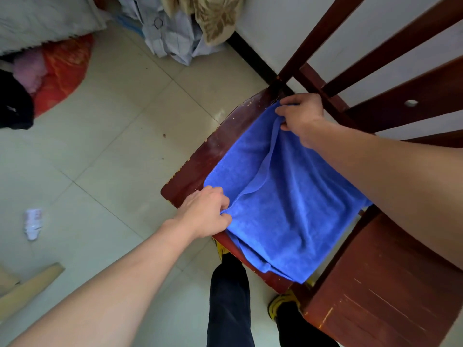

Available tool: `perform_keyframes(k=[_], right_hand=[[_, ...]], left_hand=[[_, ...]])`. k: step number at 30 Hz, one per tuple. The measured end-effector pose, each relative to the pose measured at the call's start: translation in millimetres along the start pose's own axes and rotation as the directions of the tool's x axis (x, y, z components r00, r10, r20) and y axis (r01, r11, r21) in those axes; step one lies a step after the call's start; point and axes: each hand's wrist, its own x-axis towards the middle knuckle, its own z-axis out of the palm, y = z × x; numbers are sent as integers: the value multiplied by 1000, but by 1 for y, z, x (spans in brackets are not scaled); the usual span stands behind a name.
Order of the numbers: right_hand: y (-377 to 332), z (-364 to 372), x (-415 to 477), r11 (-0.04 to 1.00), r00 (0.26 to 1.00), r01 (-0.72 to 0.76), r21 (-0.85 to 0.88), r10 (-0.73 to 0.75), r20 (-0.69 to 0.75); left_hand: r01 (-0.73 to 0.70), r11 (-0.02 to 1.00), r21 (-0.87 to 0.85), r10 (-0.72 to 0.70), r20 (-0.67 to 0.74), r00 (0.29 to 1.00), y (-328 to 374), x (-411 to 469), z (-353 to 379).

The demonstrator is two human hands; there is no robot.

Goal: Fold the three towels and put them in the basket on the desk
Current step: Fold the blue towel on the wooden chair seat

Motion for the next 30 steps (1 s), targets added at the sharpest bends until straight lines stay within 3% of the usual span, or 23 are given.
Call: perform_keyframes(k=[2, 4, 9, 12, 15, 19, 21, 24, 27, 30], right_hand=[[-2, 6, 2, 1000, 1000, -13, 29, 14, -6], [-4, 9, 4, 997, 1000, -28, 65, 28, -9], [-6, 17, 12, 984, 997, -62, 167, 68, -29], [-5, 23, 12, 979, 995, -94, 181, 97, -8], [-4, 24, 10, 991, 995, -90, 96, 84, 57], [-10, 14, 2, 996, 994, -44, 75, 36, 106], [-1, 1, -5, 997, 998, 47, -64, -43, 54], [37, -33, -18, 888, 983, 171, -427, -182, 14], [79, -64, -23, 783, 994, 104, -613, -104, 37], [112, -88, -27, 720, 998, 52, -692, -21, 53]], left_hand=[[127, 989, -77, -126, 16, 992, -8, -2, 3], [241, 936, -258, -253, -16, 967, -20, -8, 6], [407, 616, -675, -521, 39, 853, -47, -18, 12], [453, 483, -750, -597, 97, 796, -51, -15, 16], [512, 483, -711, -658, 90, 747, -47, -11, 16], [614, 603, -509, -755, -118, 645, -33, -13, 18], [598, 620, -508, -756, -182, 629, -21, -15, 20], [549, 636, -543, -739, -223, 636, -11, -16, 25], [538, 579, -613, -788, -251, 562, -24, -15, 23], [518, 566, -642, -808, -307, 502, -45, -10, 12]])
